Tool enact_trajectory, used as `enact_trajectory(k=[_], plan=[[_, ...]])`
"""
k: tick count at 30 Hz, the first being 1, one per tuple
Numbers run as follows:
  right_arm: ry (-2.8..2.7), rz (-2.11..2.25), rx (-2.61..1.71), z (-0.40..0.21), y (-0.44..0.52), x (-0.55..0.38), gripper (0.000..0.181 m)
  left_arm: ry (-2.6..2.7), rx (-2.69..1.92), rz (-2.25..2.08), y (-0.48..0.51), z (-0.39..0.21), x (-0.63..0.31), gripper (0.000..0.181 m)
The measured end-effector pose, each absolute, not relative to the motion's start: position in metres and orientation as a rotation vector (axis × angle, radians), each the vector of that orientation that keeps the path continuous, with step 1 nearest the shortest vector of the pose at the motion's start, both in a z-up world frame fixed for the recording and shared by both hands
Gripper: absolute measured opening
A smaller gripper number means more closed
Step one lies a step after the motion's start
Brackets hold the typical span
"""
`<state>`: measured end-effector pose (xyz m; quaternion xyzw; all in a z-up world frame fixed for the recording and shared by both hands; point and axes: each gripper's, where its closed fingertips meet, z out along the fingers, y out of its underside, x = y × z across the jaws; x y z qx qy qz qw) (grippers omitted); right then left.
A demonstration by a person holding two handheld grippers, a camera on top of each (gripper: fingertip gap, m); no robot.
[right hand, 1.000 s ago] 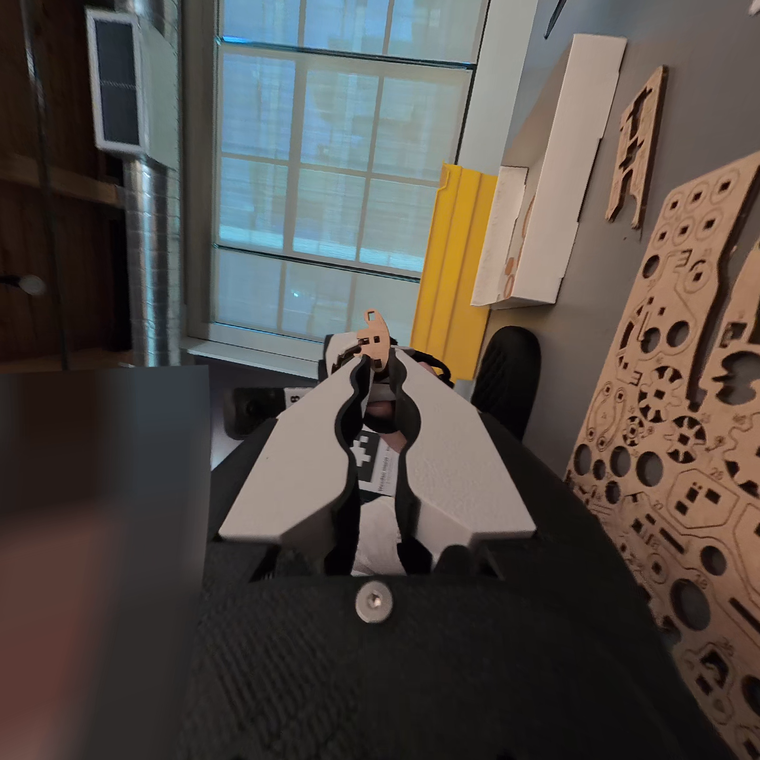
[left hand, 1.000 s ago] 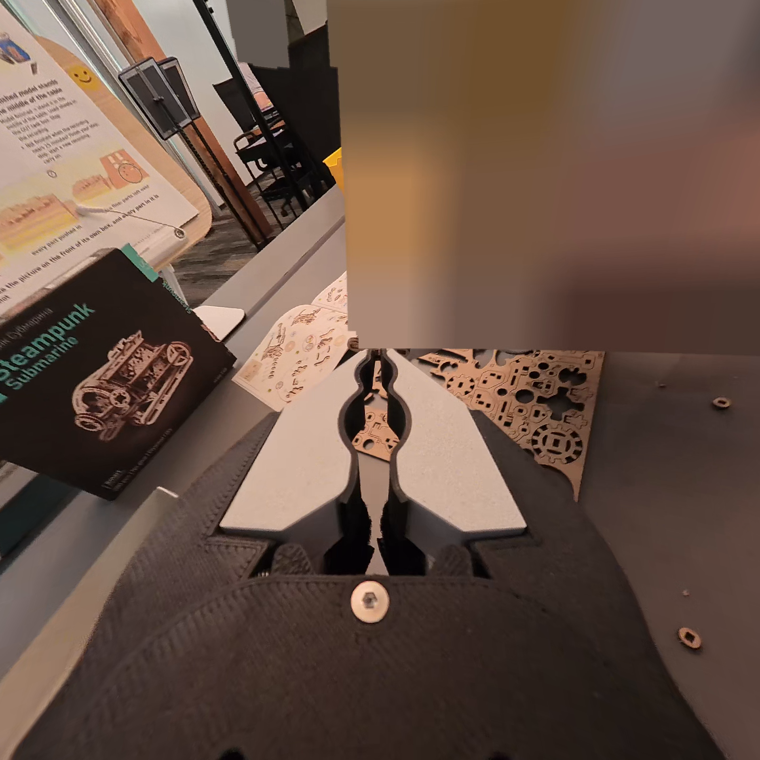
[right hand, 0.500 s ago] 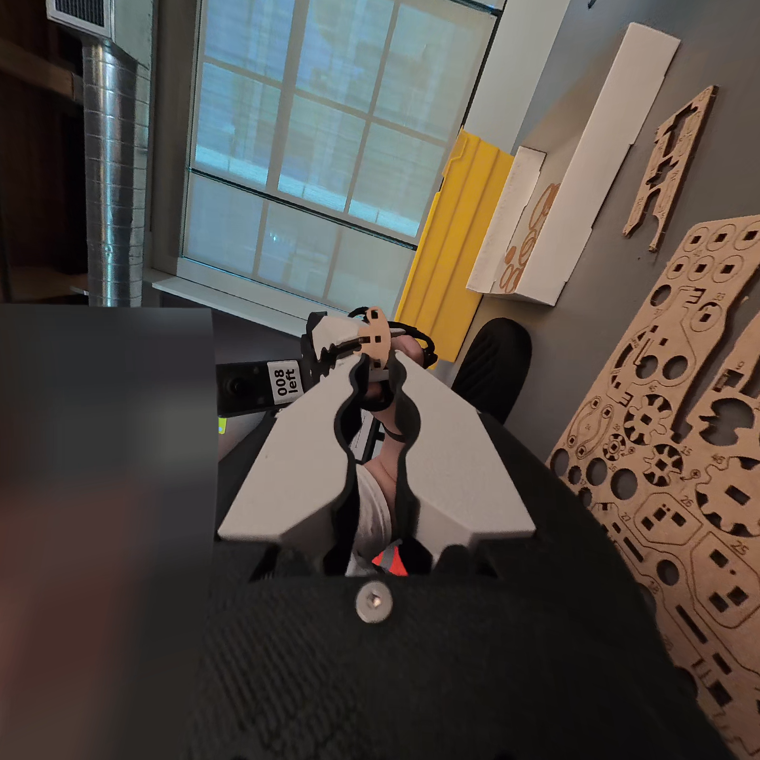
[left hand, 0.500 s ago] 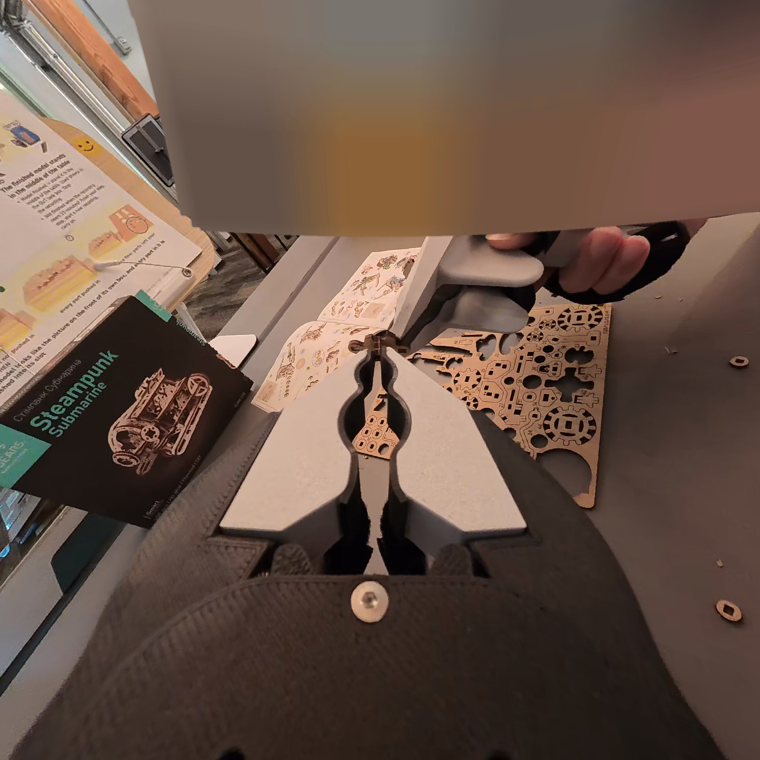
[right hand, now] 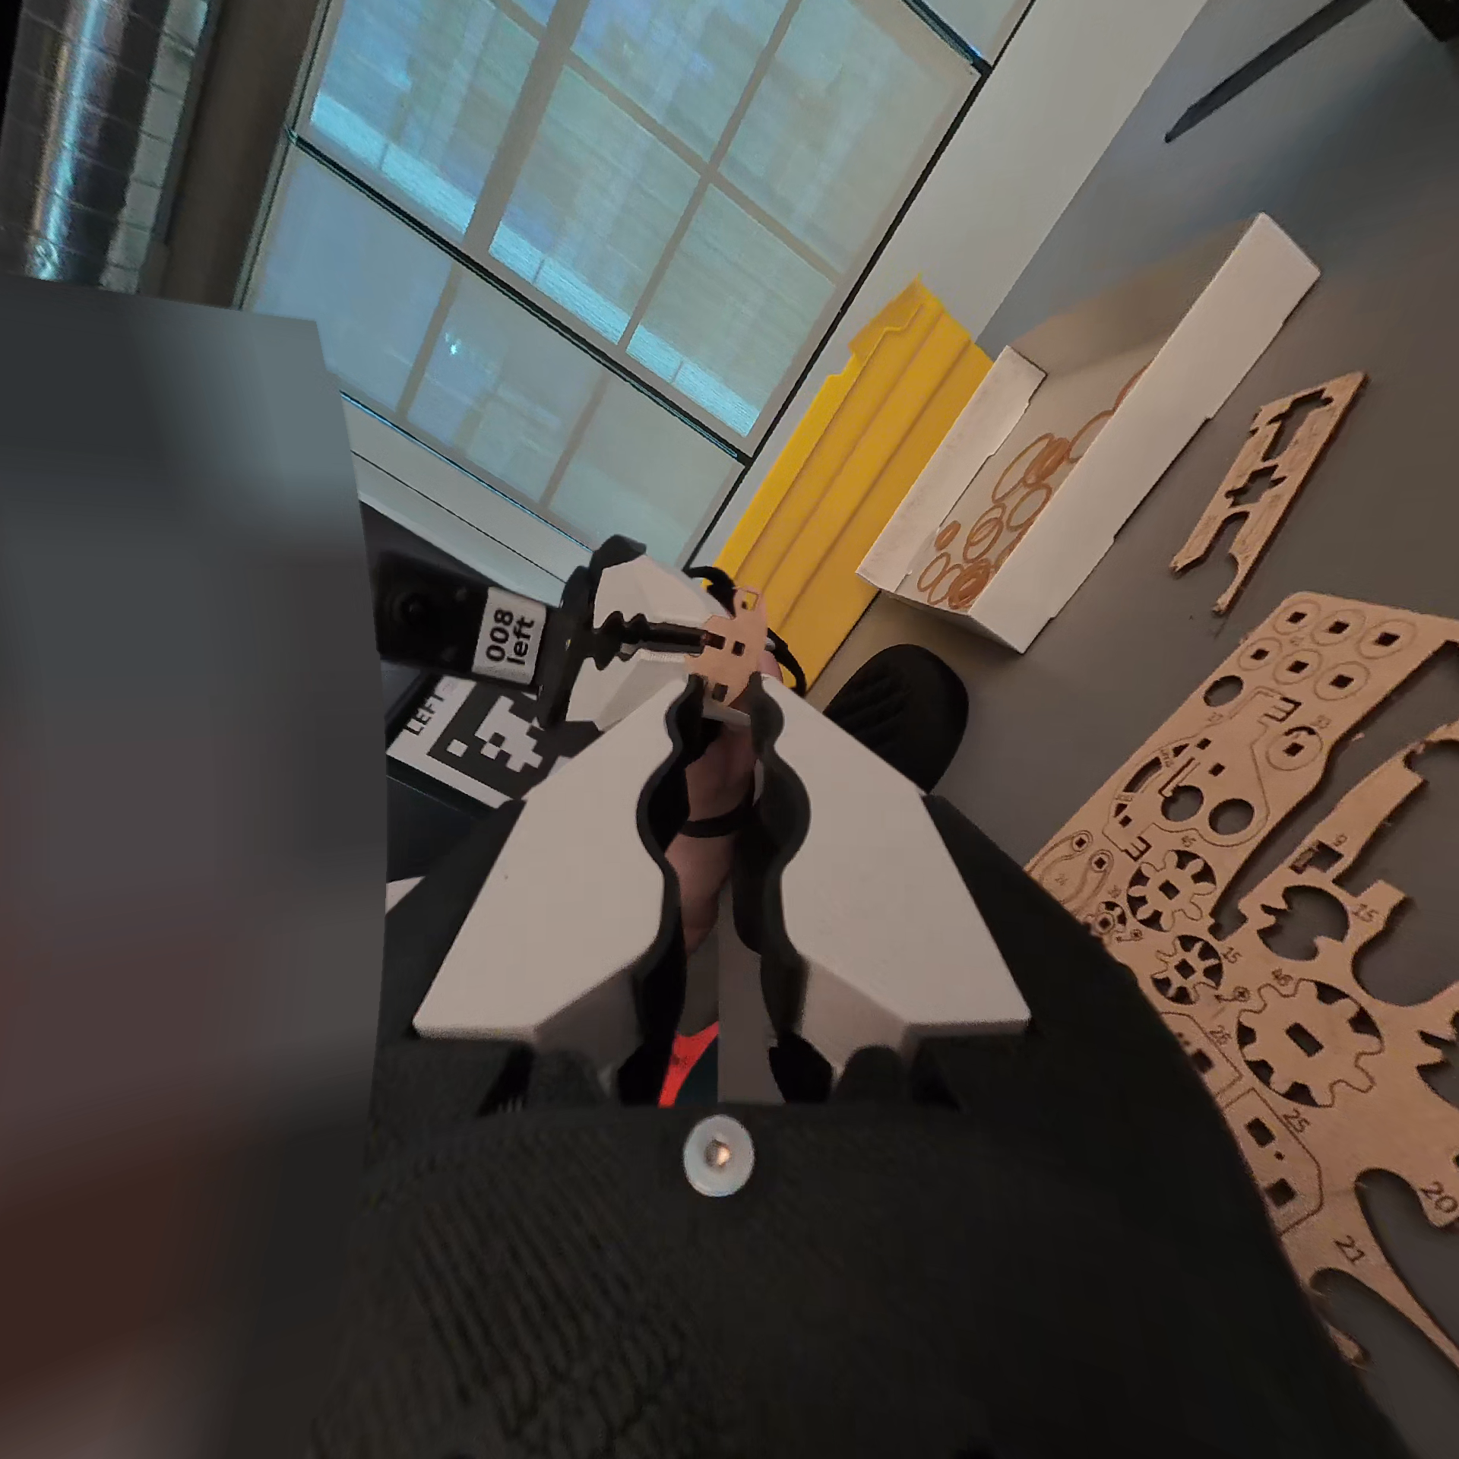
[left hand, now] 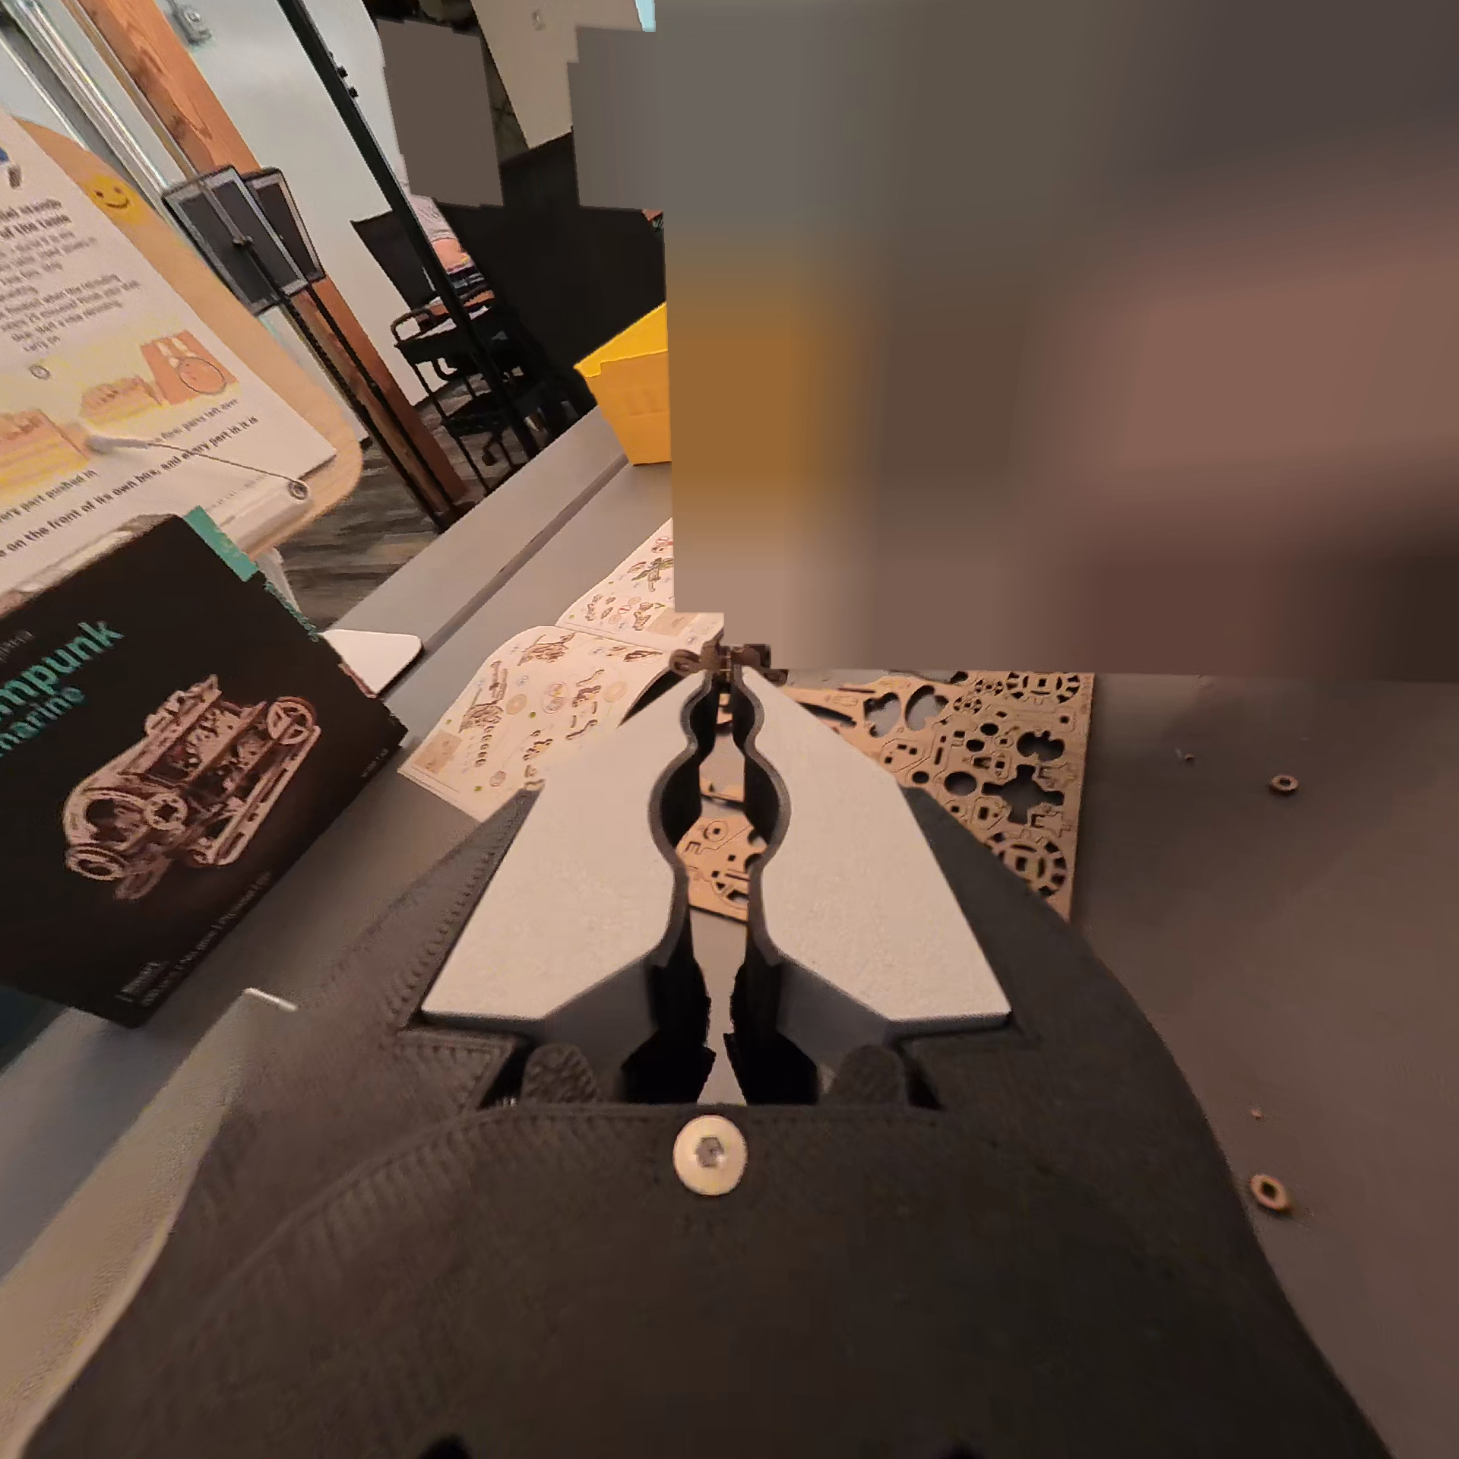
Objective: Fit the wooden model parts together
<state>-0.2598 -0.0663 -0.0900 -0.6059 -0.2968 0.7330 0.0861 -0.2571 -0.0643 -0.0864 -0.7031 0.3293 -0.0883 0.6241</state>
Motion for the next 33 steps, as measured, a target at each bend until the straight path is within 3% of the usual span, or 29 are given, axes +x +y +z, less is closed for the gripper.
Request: enact_trajectory(k=[1, 16, 21, 27, 33], plan=[[-0.899, 2.163, -1.793, -0.089, -0.067, -0.260, 0.009, 0.742, -1.616, -0.236, -0.065, -0.086, -0.257, 0.001], [-1.002, 2.027, -1.792, -0.093, -0.067, -0.257, 0.009, 0.680, -1.657, -0.406, -0.063, -0.087, -0.259, 0.001], [-1.199, 1.726, -1.737, -0.104, -0.061, -0.252, 0.012, 0.570, -1.636, -0.412, -0.060, -0.070, -0.281, 0.001], [-1.572, 1.155, -1.663, -0.157, -0.072, -0.264, 0.037, 0.496, -1.630, -0.388, -0.055, -0.065, -0.299, 0.001], [-1.696, 0.879, -1.681, -0.194, -0.079, -0.280, 0.036, 0.465, -1.615, -0.394, -0.056, -0.059, -0.307, 0.001]])
